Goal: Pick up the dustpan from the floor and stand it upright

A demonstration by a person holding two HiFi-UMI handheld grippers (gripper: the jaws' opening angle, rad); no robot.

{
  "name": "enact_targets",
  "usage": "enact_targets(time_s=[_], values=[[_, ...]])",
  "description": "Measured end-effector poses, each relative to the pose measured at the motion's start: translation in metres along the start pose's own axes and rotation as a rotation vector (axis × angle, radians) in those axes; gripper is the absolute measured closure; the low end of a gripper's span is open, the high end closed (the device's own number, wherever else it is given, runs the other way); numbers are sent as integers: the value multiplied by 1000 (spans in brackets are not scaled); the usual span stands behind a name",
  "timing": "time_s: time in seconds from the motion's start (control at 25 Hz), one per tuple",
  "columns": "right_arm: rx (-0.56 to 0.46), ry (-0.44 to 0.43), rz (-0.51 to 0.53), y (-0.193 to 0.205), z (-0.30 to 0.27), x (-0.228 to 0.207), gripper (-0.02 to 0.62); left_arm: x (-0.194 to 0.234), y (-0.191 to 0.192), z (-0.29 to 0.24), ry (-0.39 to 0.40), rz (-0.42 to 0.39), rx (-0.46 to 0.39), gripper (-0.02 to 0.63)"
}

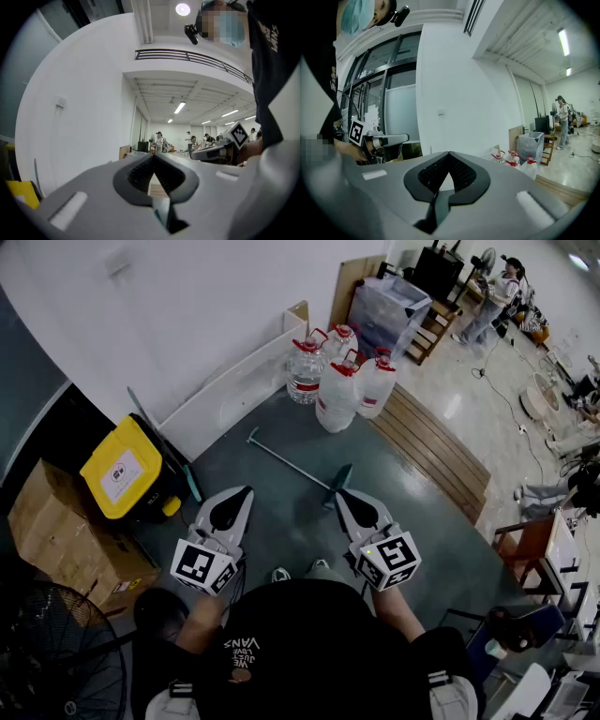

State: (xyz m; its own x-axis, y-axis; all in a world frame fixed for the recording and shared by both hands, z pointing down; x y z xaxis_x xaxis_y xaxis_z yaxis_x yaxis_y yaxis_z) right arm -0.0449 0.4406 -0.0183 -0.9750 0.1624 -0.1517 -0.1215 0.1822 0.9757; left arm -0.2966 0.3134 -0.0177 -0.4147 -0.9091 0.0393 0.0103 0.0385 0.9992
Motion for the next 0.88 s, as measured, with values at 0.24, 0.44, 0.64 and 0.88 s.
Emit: enact_targets(time_s=[0.24, 0.44, 0.64, 0.88], values=[[-48, 20, -43, 3, -15, -9, 594, 13, 8, -13, 1, 60, -2, 554], [-28, 16, -59, 5, -38, -41, 594, 28, 19, -45, -1, 82, 27, 554], [-7, -3, -69, 5, -71, -83, 594, 48, 27, -89, -22, 90, 53, 554], [22, -53, -64, 3, -111, -135, 594, 72, 33, -149, -70, 94, 84, 554]])
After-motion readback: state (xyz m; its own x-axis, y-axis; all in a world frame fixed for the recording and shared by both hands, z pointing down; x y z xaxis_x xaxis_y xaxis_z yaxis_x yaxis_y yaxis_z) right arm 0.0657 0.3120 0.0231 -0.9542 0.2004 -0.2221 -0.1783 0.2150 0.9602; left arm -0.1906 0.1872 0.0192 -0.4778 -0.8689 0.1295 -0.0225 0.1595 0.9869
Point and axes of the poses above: the fingertips, and each gripper's own axes: z backward along the fingers, x to its left, y out of its underside, the point moved 9 cm from there along z, backward along the fingers
